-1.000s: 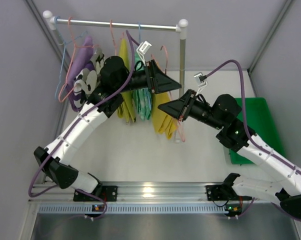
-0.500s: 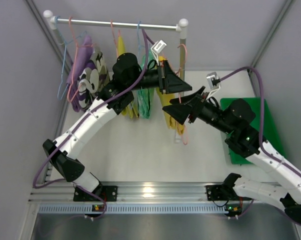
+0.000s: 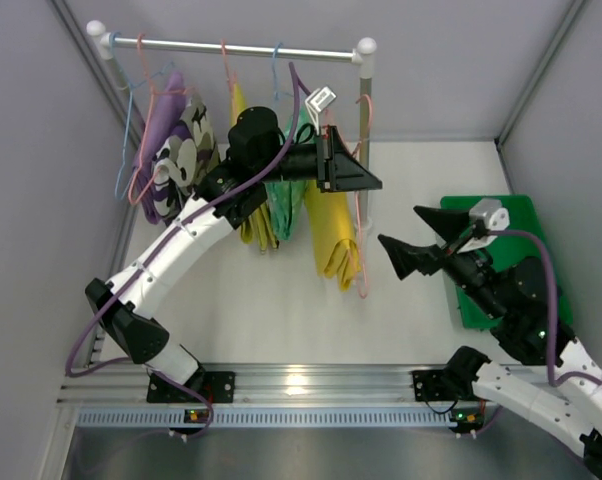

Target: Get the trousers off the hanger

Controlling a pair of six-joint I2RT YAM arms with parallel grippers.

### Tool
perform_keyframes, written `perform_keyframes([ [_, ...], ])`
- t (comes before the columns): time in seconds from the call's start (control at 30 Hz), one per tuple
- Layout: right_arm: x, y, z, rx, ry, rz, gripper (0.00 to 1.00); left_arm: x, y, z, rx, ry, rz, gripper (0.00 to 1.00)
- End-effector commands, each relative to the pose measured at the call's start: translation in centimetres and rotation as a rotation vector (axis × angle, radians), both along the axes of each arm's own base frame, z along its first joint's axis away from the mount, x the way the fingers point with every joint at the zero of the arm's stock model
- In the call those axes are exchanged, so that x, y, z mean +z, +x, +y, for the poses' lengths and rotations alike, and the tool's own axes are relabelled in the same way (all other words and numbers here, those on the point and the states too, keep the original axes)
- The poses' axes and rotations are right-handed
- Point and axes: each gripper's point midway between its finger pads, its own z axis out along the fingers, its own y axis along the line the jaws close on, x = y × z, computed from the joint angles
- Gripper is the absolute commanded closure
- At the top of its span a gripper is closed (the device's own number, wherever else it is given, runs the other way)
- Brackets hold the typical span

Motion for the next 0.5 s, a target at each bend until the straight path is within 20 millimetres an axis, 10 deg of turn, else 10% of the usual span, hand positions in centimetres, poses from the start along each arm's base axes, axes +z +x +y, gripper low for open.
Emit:
perform_keyframes([
  [0.0,-5.5,0.5,0.6,0.002,-0.174,0.027,0.01,9.4,-3.5,2.6,-0.026,-0.236,-0.268,1.00],
  [0.47,-9.0,-0.1,3.7,0.143,-0.215,-0.104,0.01,11.1,-3.7,2.8,-0.034,-0.278,-0.281,1.00],
])
